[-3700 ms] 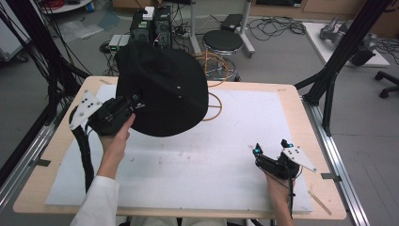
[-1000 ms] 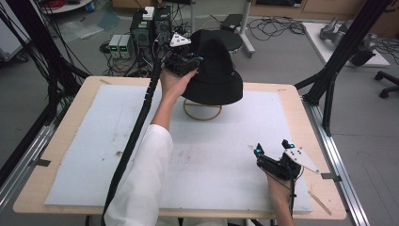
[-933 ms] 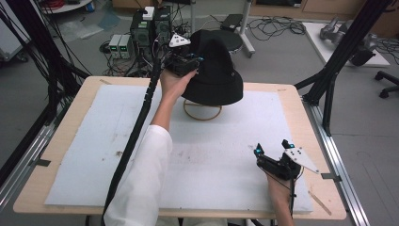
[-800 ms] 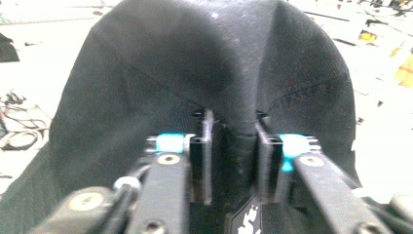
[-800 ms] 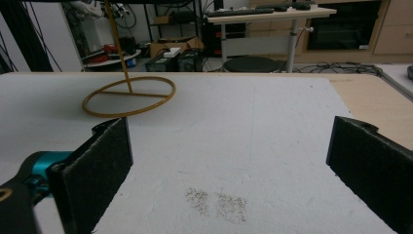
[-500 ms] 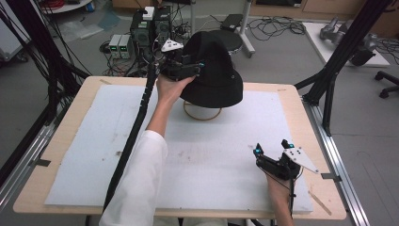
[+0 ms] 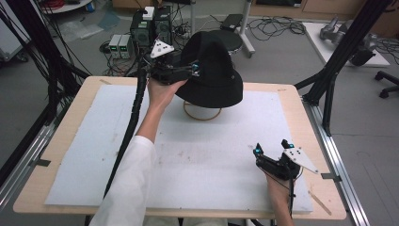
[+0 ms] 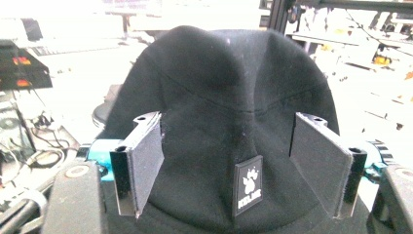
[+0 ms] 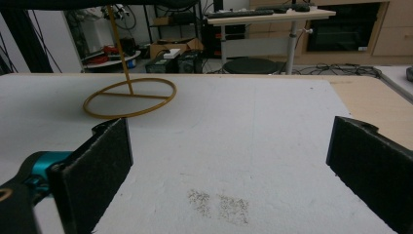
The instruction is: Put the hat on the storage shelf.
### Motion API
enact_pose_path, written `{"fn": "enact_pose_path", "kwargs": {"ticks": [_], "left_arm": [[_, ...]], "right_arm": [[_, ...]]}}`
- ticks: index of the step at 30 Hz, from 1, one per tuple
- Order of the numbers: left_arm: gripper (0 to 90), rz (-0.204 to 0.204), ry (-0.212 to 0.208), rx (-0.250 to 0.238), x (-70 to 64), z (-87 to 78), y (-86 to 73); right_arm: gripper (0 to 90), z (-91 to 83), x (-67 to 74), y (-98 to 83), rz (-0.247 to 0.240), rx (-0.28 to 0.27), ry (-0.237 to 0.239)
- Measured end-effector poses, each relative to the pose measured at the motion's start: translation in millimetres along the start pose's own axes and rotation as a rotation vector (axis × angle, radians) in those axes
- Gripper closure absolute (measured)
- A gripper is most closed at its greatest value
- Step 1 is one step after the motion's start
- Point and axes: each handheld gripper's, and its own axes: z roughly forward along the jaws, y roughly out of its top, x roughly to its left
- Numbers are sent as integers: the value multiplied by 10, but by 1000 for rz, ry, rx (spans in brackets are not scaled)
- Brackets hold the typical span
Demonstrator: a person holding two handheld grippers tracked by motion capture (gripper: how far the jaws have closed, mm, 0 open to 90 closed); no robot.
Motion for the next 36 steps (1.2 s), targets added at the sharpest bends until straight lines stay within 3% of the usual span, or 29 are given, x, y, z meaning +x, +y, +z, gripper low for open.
{"fn": "enact_pose_path", "kwargs": {"ticks": [11, 14, 25, 28, 36], "left_arm": [[264, 42, 24, -67, 63, -448, 10], [259, 37, 21, -89, 69, -584, -2], [253, 73, 12, -177, -29, -1055, 14], [265, 97, 17, -182, -32, -1176, -59], [256, 79, 57, -188, 71, -1423, -283]], "right_arm": [[19, -2, 2, 6, 1, -1, -9], [19, -1, 8, 7, 0, -5, -14], [19, -6, 32, 7, 8, -4, -12], [19, -5, 32, 7, 4, -4, -11], [19, 0, 33, 5, 4, -3, -10]]}}
